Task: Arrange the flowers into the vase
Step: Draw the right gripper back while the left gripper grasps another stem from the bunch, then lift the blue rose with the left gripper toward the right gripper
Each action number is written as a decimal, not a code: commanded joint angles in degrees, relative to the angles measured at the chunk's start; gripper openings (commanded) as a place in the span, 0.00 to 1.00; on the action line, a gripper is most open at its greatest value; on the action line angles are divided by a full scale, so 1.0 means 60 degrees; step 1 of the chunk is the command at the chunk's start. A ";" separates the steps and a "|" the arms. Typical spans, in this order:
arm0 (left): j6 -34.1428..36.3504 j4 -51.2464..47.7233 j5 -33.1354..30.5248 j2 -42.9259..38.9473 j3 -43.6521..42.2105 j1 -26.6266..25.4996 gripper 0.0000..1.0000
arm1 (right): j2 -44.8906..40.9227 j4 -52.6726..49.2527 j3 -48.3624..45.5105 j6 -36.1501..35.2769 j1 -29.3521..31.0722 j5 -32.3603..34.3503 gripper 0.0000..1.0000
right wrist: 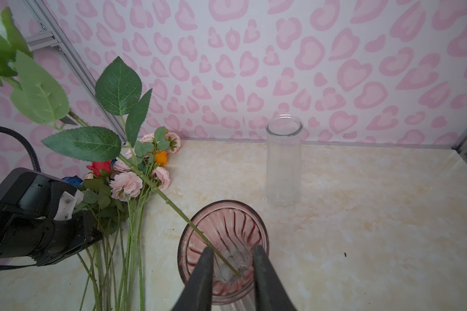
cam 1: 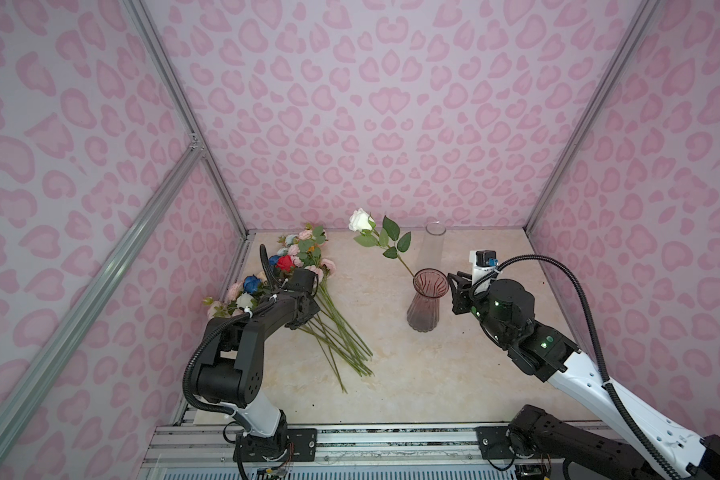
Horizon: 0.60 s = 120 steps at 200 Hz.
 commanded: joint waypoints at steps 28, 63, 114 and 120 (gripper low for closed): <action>0.0431 0.0132 -0.0218 -0.0698 -0.0035 0.0005 0.03 | -0.0042 0.0109 -0.0074 0.0130 0.0009 0.0035 0.27; 0.0440 -0.0417 0.0093 -0.1837 0.0161 -0.0060 0.03 | -0.0184 0.0025 -0.0092 0.0215 0.0002 0.0046 0.27; 0.1674 -0.1314 0.0556 -0.3611 0.1550 -0.0077 0.03 | -0.0298 0.0057 -0.0074 0.0232 0.0009 0.0138 0.27; 0.1790 -0.1370 0.0631 -0.3752 0.1731 -0.0077 0.03 | -0.0281 0.0069 -0.0064 0.0236 0.0009 0.0112 0.27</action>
